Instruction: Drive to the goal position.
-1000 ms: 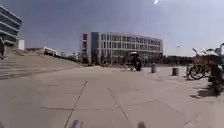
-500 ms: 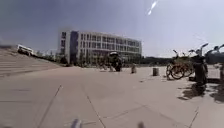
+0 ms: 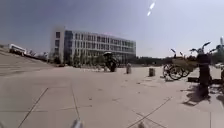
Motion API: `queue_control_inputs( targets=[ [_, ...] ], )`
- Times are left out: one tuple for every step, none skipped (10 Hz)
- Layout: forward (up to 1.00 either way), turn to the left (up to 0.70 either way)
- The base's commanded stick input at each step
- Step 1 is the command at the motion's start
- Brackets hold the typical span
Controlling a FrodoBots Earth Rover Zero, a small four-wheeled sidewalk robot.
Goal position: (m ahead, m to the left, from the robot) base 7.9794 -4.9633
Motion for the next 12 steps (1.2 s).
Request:
queue_control_inputs(
  targets=[
    [0.7, 0.0],
    [0.7, 0.0],
    [0.7, 0.0],
    [0.7, 0.0],
    [0.7, 0.0],
    [0.7, 0.0],
    [0.7, 0.0],
    [0.7, 0.0],
    [0.7, 0.0],
    [0.7, 0.0],
    [0.7, 0.0],
    [0.7, 0.0]
  ],
)
